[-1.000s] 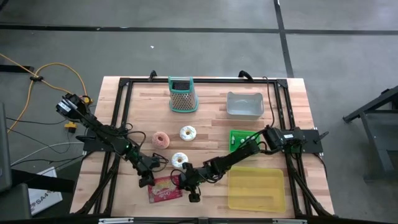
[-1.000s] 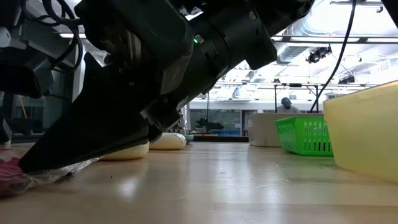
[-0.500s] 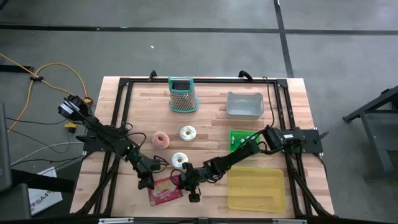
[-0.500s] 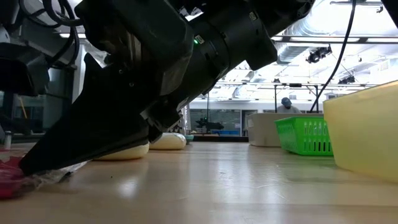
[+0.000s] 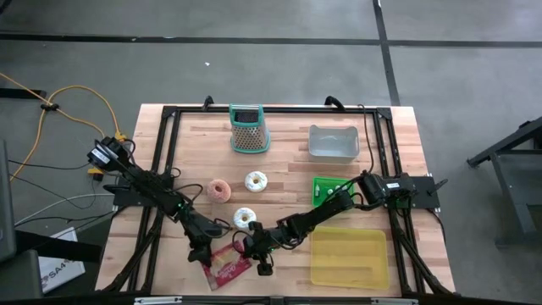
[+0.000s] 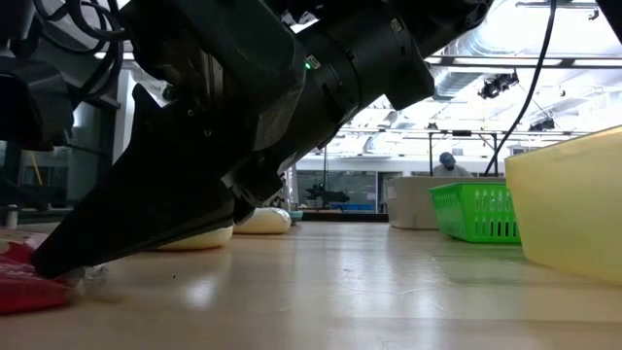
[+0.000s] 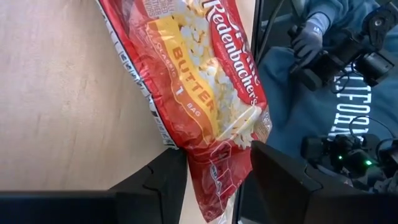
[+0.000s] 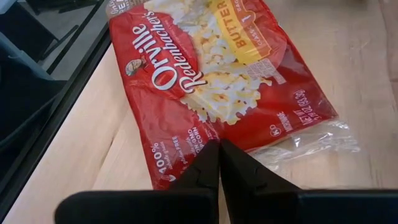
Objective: Pick & Place Food Item
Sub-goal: Put the red popcorn bag into the yellow bin
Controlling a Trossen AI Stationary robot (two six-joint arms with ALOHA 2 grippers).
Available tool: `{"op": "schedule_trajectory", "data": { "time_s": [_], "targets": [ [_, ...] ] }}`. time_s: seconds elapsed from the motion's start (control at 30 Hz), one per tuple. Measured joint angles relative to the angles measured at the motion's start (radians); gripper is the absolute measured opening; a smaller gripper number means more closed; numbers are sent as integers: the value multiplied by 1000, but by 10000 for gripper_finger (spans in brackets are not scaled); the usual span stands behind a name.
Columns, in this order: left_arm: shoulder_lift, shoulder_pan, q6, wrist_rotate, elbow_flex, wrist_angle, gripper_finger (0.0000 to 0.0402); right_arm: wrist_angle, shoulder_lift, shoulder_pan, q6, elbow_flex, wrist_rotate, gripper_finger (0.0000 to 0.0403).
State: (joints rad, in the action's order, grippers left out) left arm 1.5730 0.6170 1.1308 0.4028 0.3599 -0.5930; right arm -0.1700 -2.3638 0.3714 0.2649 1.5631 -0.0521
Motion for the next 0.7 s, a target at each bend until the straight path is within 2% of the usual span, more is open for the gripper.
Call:
{"op": "schedule_trajectory", "data": {
  "time_s": [0.4, 0.7],
  "targets": [
    [1, 0, 173, -45, 1, 107, 170, -11, -1, 0, 0, 0, 0, 2],
    [1, 0, 169, -57, -1, 123, 170, -14, -2, 2, 0, 0, 2, 2]
  ]
}}
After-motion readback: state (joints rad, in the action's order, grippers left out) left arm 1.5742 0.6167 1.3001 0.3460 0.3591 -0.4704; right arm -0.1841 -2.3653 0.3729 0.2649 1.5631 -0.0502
